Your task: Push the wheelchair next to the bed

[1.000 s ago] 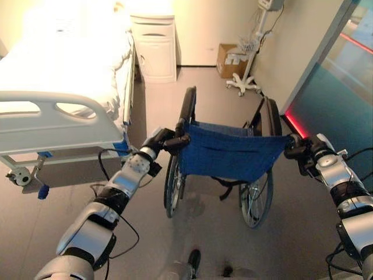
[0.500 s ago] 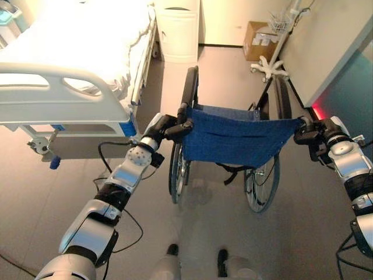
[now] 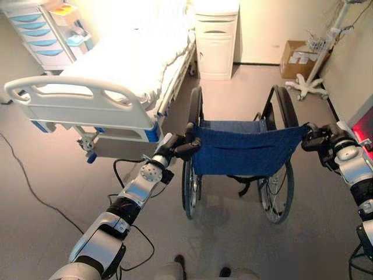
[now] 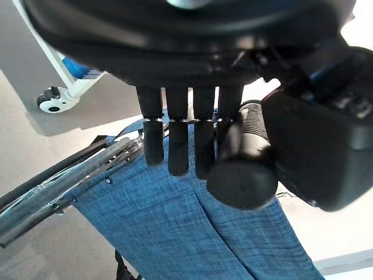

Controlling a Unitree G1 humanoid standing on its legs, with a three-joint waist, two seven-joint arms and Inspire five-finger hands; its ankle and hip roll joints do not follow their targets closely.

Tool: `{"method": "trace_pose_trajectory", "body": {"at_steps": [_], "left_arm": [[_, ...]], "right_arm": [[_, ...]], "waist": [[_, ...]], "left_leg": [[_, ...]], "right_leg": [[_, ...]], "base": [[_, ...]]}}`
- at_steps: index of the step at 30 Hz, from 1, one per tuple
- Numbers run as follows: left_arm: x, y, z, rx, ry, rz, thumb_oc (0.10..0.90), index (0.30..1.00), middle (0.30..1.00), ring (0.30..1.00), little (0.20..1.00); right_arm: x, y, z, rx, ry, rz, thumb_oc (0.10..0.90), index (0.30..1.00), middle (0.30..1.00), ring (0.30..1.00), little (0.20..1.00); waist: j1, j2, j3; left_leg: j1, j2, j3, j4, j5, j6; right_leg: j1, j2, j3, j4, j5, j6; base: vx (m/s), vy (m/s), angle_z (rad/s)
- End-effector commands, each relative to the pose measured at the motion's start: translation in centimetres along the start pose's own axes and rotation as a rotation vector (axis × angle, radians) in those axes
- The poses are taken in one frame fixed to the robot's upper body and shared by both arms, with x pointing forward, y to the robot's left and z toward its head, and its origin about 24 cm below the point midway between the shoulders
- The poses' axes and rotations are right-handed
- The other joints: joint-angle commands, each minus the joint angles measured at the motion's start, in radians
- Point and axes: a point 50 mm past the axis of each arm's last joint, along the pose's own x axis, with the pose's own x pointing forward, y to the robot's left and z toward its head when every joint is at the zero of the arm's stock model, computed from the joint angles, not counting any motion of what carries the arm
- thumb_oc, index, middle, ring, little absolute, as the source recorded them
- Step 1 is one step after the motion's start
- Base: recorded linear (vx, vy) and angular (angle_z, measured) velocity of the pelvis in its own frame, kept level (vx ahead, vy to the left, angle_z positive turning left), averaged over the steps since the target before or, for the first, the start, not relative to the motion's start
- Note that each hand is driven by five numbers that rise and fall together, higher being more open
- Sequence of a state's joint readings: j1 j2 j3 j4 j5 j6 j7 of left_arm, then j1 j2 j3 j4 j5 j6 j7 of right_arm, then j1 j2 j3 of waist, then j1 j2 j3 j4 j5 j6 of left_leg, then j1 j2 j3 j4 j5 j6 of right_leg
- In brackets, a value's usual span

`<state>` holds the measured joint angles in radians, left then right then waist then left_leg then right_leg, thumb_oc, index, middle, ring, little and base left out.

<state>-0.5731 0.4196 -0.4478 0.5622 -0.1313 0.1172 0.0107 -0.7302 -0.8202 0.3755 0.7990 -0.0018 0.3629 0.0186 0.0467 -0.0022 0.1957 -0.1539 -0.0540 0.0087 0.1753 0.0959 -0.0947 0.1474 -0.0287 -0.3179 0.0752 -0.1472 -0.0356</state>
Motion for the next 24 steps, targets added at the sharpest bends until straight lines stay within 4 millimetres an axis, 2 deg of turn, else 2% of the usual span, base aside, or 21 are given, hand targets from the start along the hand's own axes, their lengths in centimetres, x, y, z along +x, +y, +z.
{"method": "trace_pose_trajectory", "body": {"at_steps": [1,2,3,6,8,9,10,11,12,13,15,18,20,21,22,24], "left_arm": [[-1.3,1.6,-3.1,0.139,0.086,0.028,0.400,0.300,0.300,0.300,0.300],[-1.5,1.7,-3.4,0.131,0.094,0.042,0.400,0.300,0.300,0.300,0.300],[-1.5,1.7,-3.5,0.126,0.101,0.046,0.400,0.300,0.300,0.300,0.300],[-1.9,1.9,-4.4,0.119,0.131,0.051,0.400,0.300,0.300,0.300,0.300],[-2.0,2.1,-4.7,0.121,0.137,0.047,0.400,0.300,0.300,0.300,0.300],[-2.1,2.3,-4.8,0.130,0.141,0.047,0.400,0.300,0.300,0.300,0.300],[-2.1,2.3,-4.8,0.132,0.142,0.046,0.400,0.300,0.300,0.300,0.300],[-2.1,2.4,-4.9,0.141,0.145,0.046,0.400,0.300,0.300,0.300,0.300],[-2.1,2.4,-4.8,0.147,0.144,0.049,0.400,0.300,0.300,0.300,0.300],[-2.1,2.4,-4.8,0.154,0.142,0.048,0.400,0.300,0.300,0.300,0.300],[-2.1,2.2,-4.9,0.170,0.140,0.040,0.400,0.300,0.300,0.300,0.300],[-2.1,2.0,-5.1,0.188,0.145,0.030,0.400,0.300,0.300,0.300,0.300],[-2.0,1.9,-5.1,0.191,0.140,0.032,0.400,0.300,0.300,0.300,0.300],[-2.0,1.9,-5.1,0.191,0.139,0.033,0.400,0.300,0.300,0.300,0.300],[-1.9,2.0,-4.9,0.196,0.130,0.036,0.400,0.300,0.300,0.300,0.300],[-1.7,2.6,-4.2,0.200,0.107,0.044,0.400,0.300,0.300,0.300,0.300]], "right_arm": [[-1.1,4.8,8.2,-0.124,-0.362,0.161,0.400,0.300,0.300,0.300,0.300],[-1.1,4.8,8.7,-0.126,-0.384,0.164,0.400,0.300,0.300,0.300,0.300],[-1.0,4.9,8.8,-0.114,-0.385,0.167,0.400,0.300,0.300,0.300,0.300],[-1.1,6.1,8.5,-0.122,-0.392,0.203,0.400,0.300,0.300,0.300,0.300],[-1.2,6.4,8.1,-0.123,-0.391,0.215,0.400,0.300,0.300,0.300,0.300],[-1.2,6.7,7.7,-0.119,-0.399,0.218,0.400,0.300,0.300,0.300,0.300],[-1.2,6.7,7.7,-0.118,-0.399,0.218,0.400,0.300,0.300,0.300,0.300],[-1.2,6.8,7.4,-0.109,-0.398,0.221,0.400,0.300,0.300,0.300,0.300],[-1.2,7.0,7.3,-0.108,-0.400,0.217,0.400,0.300,0.300,0.300,0.300],[-1.1,7.0,7.0,-0.107,-0.400,0.211,0.400,0.300,0.300,0.300,0.300],[-1.0,7.0,6.4,-0.094,-0.393,0.204,0.400,0.300,0.300,0.300,0.300],[-1.1,7.6,5.6,-0.086,-0.381,0.198,0.400,0.300,0.300,0.300,0.300],[-1.1,7.7,5.7,-0.083,-0.384,0.197,0.400,0.300,0.300,0.300,0.300],[-1.1,7.7,5.7,-0.082,-0.386,0.196,0.400,0.300,0.300,0.300,0.300],[-1.2,7.6,5.9,-0.078,-0.393,0.190,0.400,0.300,0.300,0.300,0.300],[-1.4,7.4,6.7,-0.079,-0.407,0.178,0.400,0.300,0.300,0.300,0.300]], "waist": [[0.123,0.008,0.058],[0.134,0.013,0.043],[0.136,0.012,0.039],[0.144,-0.011,0.015],[0.146,-0.017,0.005],[0.156,-0.032,-0.013],[0.158,-0.034,-0.015],[0.166,-0.042,-0.025],[0.166,-0.037,-0.025],[0.162,-0.030,-0.024],[0.156,-0.029,-0.022],[0.142,-0.035,-0.024],[0.112,-0.024,-0.008],[0.105,-0.023,-0.002],[0.085,-0.024,0.015],[0.044,-0.048,0.042]], "left_leg": [[-0.096,-0.051,0.028,-0.039,0.053,0.040],[-0.075,-0.046,0.055,-0.049,0.022,0.064],[-0.068,-0.046,0.057,-0.050,0.014,0.070],[-0.031,-0.047,0.066,-0.034,-0.044,0.115],[-0.006,-0.048,0.063,-0.046,-0.056,0.129],[0.018,-0.057,0.046,-0.061,-0.064,0.144],[0.018,-0.059,0.046,-0.062,-0.064,0.145],[0.021,-0.063,0.044,-0.065,-0.070,0.158],[0.036,-0.056,0.033,-0.067,-0.082,0.171],[0.047,-0.053,0.015,-0.066,-0.090,0.179],[0.050,-0.059,-0.015,-0.056,-0.099,0.186],[0.055,-0.067,-0.044,-0.029,-0.123,0.193],[0.096,-0.050,-0.073,-0.017,-0.152,0.189],[0.103,-0.049,-0.079,-0.014,-0.158,0.189],[0.124,-0.047,-0.096,0.001,-0.190,0.188],[0.158,-0.069,-0.130,0.036,-0.262,0.186]], "right_leg": [[0.058,0.056,0.175,0.015,0.050,0.071],[0.057,0.063,0.178,0.049,0.024,0.067],[0.059,0.063,0.179,0.054,0.020,0.068],[0.069,0.031,0.155,0.107,0.036,0.096],[0.065,0.016,0.148,0.151,0.068,0.117],[0.071,0.004,0.149,0.205,0.100,0.143],[0.071,0.002,0.149,0.209,0.102,0.145],[0.062,-0.013,0.142,0.272,0.149,0.169],[0.019,-0.032,0.139,0.365,0.201,0.185],[-0.016,-0.036,0.154,0.433,0.214,0.185],[-0.031,-0.022,0.189,0.476,0.232,0.185],[-0.064,-0.061,0.219,0.431,0.286,0.187],[-0.157,-0.099,0.237,0.368,0.274,0.177],[-0.169,-0.103,0.238,0.367,0.264,0.175],[-0.229,-0.124,0.253,0.307,0.261,0.169],[-0.338,-0.158,0.290,0.156,0.314,0.183]], "base": [[0.37,0.072,-0.92],[0.37,0.104,-0.92],[0.32,0.135,-1.07],[0.28,0.114,-0.80],[0.30,0.087,-0.39],[0.28,0.062,0.05],[0.34,0.075,0.18],[0.21,0.061,0.31],[0.29,0.082,0.46],[0.23,0.058,0.47],[0.23,0.001,0.41],[0.29,-0.073,0.05],[0.29,-0.112,-0.11],[0.27,-0.155,-0.10],[0.31,-0.227,-0.05],[0.43,-0.299,0.18]]}}
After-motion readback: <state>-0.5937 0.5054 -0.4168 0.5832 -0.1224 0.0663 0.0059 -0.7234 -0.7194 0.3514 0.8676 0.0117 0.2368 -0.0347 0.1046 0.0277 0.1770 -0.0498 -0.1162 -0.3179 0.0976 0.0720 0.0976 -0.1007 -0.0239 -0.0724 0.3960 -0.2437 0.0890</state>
